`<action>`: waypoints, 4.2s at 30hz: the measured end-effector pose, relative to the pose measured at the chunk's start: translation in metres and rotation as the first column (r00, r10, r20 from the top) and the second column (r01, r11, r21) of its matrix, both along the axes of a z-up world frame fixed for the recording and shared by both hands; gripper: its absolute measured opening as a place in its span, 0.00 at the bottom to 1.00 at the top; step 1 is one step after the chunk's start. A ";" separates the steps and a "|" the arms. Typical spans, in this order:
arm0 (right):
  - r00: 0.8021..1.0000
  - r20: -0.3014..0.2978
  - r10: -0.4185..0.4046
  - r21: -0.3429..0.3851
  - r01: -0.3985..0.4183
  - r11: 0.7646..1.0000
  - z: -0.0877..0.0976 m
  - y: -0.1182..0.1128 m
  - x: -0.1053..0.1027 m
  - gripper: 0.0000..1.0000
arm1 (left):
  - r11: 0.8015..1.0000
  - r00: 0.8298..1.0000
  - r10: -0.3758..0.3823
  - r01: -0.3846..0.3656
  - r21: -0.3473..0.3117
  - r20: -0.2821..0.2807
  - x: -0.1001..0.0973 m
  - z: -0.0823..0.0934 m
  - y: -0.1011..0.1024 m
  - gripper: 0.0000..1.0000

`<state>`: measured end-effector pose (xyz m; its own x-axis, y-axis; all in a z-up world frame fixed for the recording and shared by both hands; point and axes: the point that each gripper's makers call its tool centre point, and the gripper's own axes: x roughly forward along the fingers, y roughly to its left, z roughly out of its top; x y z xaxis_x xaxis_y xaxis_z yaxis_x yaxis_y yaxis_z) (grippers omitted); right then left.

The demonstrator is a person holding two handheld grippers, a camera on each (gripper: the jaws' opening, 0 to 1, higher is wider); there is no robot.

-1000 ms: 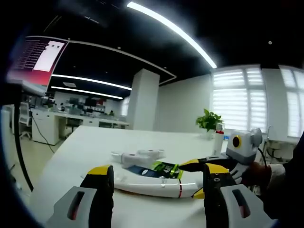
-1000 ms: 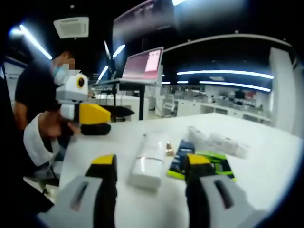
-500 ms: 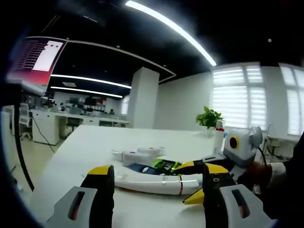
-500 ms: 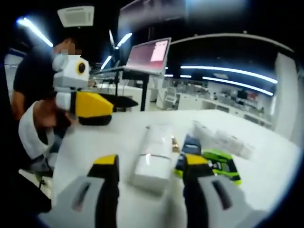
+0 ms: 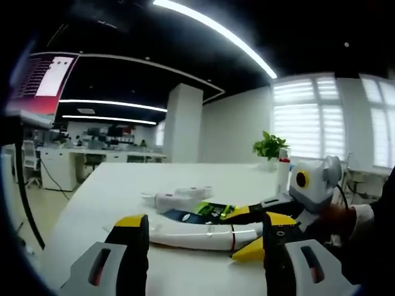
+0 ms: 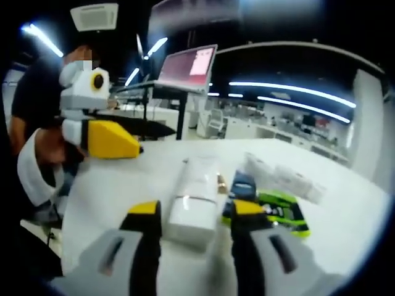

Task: Arrange the skincare products in the storage area until every visible bottle or jar stands upright without overlapping.

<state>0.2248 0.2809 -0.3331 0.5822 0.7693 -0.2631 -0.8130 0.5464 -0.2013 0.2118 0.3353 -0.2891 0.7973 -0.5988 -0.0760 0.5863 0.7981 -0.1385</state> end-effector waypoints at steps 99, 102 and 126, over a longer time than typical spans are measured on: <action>0.993 0.111 -0.038 -0.036 0.042 0.998 0.010 -0.008 -0.005 0.29 | 0.989 0.961 -0.090 0.055 -0.140 -0.263 -0.011 -0.030 -0.018 0.45; 0.987 0.160 -0.033 -0.121 0.052 0.991 0.007 -0.008 -0.004 0.29 | 0.987 0.964 -0.093 0.056 -0.154 -0.250 -0.011 -0.026 -0.015 0.45; 0.796 0.568 0.209 -0.573 0.200 0.795 0.029 0.000 -0.022 0.28 | 0.982 0.975 -0.071 0.031 -0.189 -0.212 -0.009 -0.013 0.003 0.43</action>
<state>0.2032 0.2811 -0.3045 0.7677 0.5834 -0.2651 -0.4223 0.1494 -0.8941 0.2031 0.3380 -0.3025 0.7418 -0.6581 -0.1290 0.5654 0.7171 -0.4076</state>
